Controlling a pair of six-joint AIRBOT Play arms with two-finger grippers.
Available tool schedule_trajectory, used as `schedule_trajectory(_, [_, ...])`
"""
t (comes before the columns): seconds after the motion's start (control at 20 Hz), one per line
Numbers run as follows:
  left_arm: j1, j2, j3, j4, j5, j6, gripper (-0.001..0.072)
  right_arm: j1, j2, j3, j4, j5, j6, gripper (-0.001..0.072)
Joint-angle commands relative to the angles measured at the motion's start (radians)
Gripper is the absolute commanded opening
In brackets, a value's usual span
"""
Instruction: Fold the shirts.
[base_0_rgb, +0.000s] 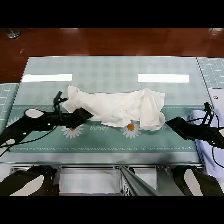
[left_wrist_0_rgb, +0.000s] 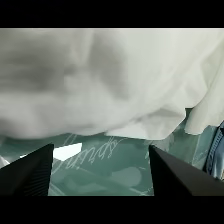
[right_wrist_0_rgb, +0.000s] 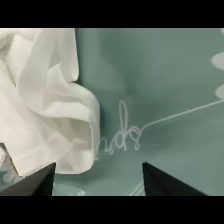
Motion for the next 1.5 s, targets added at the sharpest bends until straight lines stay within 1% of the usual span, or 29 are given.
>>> schedule_trajectory(0.0, [-0.190,-0.095,0.050,-0.118,0.156,0.026,0.0698,0.052,0.010,-0.029,0.025,-0.031,0.020,0.0617])
schedule_trajectory(0.1, [-0.214,-0.159,0.112,-0.118,0.149,0.021,0.0691,0.071,0.010,-0.029,0.014,-0.035,0.035,0.0617])
schedule_trajectory(0.15, [-0.214,-0.187,0.144,-0.118,0.135,0.023,0.0582,0.082,0.010,-0.029,0.013,-0.034,0.040,0.0618])
schedule_trajectory(0.2, [-0.212,-0.208,0.172,-0.117,0.122,0.023,0.0337,0.098,0.010,-0.029,0.011,-0.035,0.042,0.0618])
schedule_trajectory(0.25, [-0.206,-0.222,0.199,-0.117,0.095,0.029,0.0029,0.117,0.007,-0.029,0.006,-0.035,0.050,0.0617])
schedule_trajectory(0.35, [-0.185,-0.225,0.259,-0.117,0.027,0.046,0.0029,0.160,-0.016,-0.029,-0.008,-0.037,0.076,0.0618])
schedule_trajectory(0.4, [-0.168,-0.220,0.292,-0.117,-0.019,0.069,0.0029,0.189,-0.038,-0.029,-0.005,-0.050,0.080,0.0618])
schedule_trajectory(0.45, [-0.149,-0.216,0.324,-0.117,-0.063,0.079,0.0029,0.221,-0.062,-0.029,0.018,-0.075,0.079,0.0617])
schedule_trajectory(0.6, [-0.103,-0.214,0.414,-0.117,-0.161,0.080,0.0029,0.319,-0.149,-0.029,0.130,-0.218,0.077,0.0617])
schedule_trajectory(0.65, [-0.092,-0.213,0.444,-0.117,-0.187,0.093,0.0029,0.344,-0.183,-0.026,0.168,-0.260,0.076,0.0617])
schedule_trajectory(0.85, [-0.070,-0.209,0.509,-0.117,-0.216,0.097,0.0029,0.439,-0.346,0.067,0.265,-0.352,0.066,0.0617])
schedule_trajectory(0.95, [-0.069,-0.209,0.511,-0.115,-0.223,0.101,0.0029,0.483,-0.436,0.142,0.271,-0.370,0.069,0.0606])
schedule_trajectory(1.0, [-0.066,-0.208,0.512,-0.109,-0.229,0.101,0.0029,0.493,-0.479,0.180,0.271,-0.366,0.071,0.0422])
schedule_trajectory(1.05, [-0.051,-0.207,0.515,-0.109,-0.246,0.101,0.0029,0.492,-0.514,0.225,0.270,-0.340,0.059,0.0090])
schedule_trajectory(1.1, [-0.026,-0.201,0.525,-0.109,-0.274,0.101,0.0029,0.484,-0.529,0.273,0.268,-0.306,0.029,0.0024])
schedule_trajectory(1.2, [0.059,-0.167,0.576,-0.110,-0.319,0.100,0.0029,0.441,-0.520,0.431,0.235,-0.198,-0.018,0.0023])
schedule_trajectory(1.3, [0.169,-0.115,0.698,-0.111,-0.314,0.064,0.0028,0.383,-0.477,0.656,0.174,-0.122,-0.010,0.0022])
schedule_trajectory(1.45, [0.317,-0.051,0.959,-0.110,-0.336,0.010,0.0028,0.310,-0.399,1.041,0.057,-0.009,0.037,0.0022])
